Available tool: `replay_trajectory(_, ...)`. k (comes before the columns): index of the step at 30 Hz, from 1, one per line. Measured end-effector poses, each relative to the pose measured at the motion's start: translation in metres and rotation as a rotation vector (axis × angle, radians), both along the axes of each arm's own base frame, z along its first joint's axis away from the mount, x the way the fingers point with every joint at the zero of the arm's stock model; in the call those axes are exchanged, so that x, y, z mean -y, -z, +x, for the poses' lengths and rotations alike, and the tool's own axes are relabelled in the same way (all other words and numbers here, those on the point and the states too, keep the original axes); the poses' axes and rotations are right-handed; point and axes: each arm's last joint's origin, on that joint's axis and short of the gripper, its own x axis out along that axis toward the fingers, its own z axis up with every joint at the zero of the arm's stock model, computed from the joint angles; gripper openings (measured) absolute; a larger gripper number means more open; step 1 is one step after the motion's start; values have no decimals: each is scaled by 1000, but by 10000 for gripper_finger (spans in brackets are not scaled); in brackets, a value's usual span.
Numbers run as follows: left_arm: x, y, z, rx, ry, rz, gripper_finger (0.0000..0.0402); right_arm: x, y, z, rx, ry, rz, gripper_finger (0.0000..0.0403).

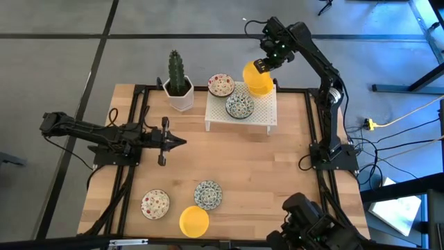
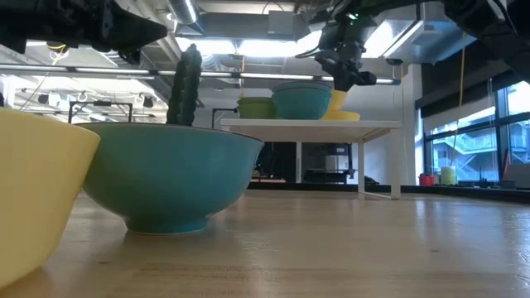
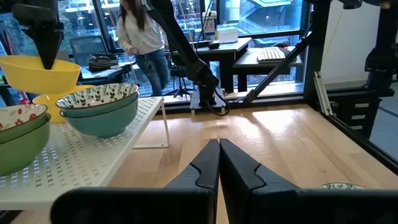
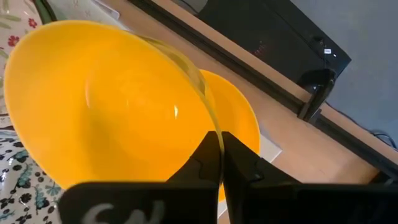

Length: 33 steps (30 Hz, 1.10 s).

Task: Pick & Place Mini bowls
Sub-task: Stack the right yellow bowl on the yellow bowl on the shelf

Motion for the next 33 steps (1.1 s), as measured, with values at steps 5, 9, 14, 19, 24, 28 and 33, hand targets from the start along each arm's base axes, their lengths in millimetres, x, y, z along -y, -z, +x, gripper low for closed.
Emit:
replay_trajectory(5,0,0,0,0,0,0,6,2,-1,-4,1,18,-3,3)
replay_trajectory(9,0,1,0,-8,0,1,6,4,-2,-8,-84,23,-79,3)
replay_trajectory(14,0,1,0,-11,0,1,6,3,-5,-10,-86,-51,-99,3)
replay_trajectory(19,0,2,0,-17,0,2,6,0,-8,-12,-67,-96,-104,3)
replay_trajectory(24,0,2,0,-17,0,2,6,0,-8,-11,-67,-125,-109,3)
replay_trajectory(28,0,2,0,-17,0,2,6,-2,-8,-9,-66,-139,-108,6)
replay_trajectory(33,0,2,0,-26,0,2,6,-5,-8,-5,-71,-162,-115,8)
